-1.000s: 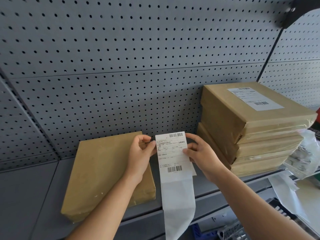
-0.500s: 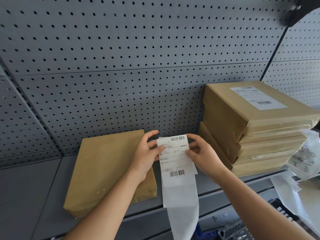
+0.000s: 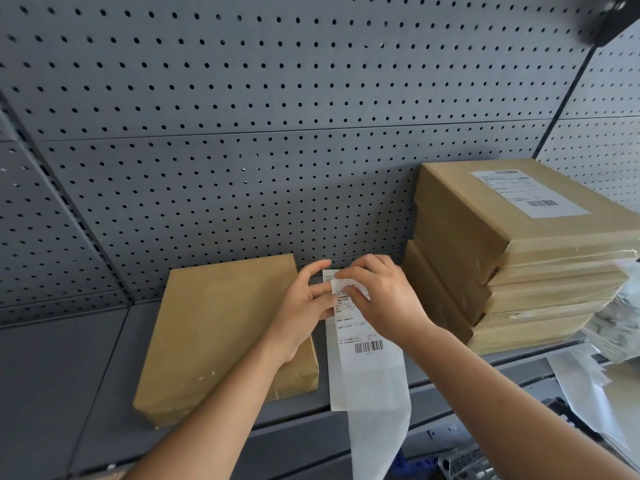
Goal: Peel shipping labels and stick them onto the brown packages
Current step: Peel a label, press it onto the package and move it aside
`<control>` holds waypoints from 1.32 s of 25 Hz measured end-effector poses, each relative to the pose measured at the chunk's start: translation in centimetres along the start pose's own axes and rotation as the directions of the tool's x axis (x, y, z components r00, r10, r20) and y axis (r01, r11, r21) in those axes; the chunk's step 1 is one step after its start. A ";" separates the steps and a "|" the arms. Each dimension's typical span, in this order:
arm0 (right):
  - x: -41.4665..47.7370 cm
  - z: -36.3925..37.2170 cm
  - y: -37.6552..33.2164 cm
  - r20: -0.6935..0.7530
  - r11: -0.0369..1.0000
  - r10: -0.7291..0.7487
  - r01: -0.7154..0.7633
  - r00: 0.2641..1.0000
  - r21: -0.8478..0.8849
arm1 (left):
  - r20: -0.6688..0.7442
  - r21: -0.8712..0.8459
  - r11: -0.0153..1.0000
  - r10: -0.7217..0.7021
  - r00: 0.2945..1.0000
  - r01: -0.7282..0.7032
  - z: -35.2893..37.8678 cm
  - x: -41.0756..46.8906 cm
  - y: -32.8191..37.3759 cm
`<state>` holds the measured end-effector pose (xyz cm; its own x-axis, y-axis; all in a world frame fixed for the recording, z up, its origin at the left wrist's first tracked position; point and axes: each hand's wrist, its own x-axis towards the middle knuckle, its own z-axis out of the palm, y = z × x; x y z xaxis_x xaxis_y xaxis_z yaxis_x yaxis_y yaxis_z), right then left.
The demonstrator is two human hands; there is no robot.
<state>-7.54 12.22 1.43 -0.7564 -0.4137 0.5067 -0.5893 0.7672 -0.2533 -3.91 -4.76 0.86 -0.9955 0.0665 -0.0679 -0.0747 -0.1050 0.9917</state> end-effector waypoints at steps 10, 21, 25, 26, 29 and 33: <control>0.7 0.6 -0.3 -0.008 0.998 -0.057 0.057 0.998 0.007 | -0.011 -0.183 0.982 -0.052 0.999 0.049 -0.8 0.7 -0.5; 0.5 1.2 -0.4 -0.050 0.997 -0.048 0.050 0.998 0.051 | -0.038 -0.253 0.963 -0.109 0.993 0.096 -1.3 1.3 -0.4; 0.6 1.2 -0.6 -0.067 0.997 -0.046 0.050 0.997 0.055 | -0.062 -0.287 0.951 -0.134 0.989 0.111 -1.6 1.6 -0.4; 0.6 1.2 -0.7 -0.071 0.997 -0.051 0.055 0.996 0.058 | -0.066 -0.287 0.951 -0.137 0.988 0.113 -1.6 1.7 -0.4; 0.5 1.2 -0.7 -0.080 0.995 -0.062 0.068 0.995 0.074 | -0.078 -0.277 0.955 -0.136 0.988 0.110 -1.5 1.8 -0.4; 0.4 1.2 -0.5 -0.068 0.992 -0.061 0.068 0.996 0.102 | -0.110 -0.262 0.959 -0.136 0.984 0.104 -1.2 1.9 -0.4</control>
<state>-7.91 11.11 0.78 -0.6979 -0.4254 0.5762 -0.6652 0.6833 -0.3011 -5.80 -5.82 0.17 -0.9763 -0.0296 -0.2143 -0.1902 -0.3543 0.9156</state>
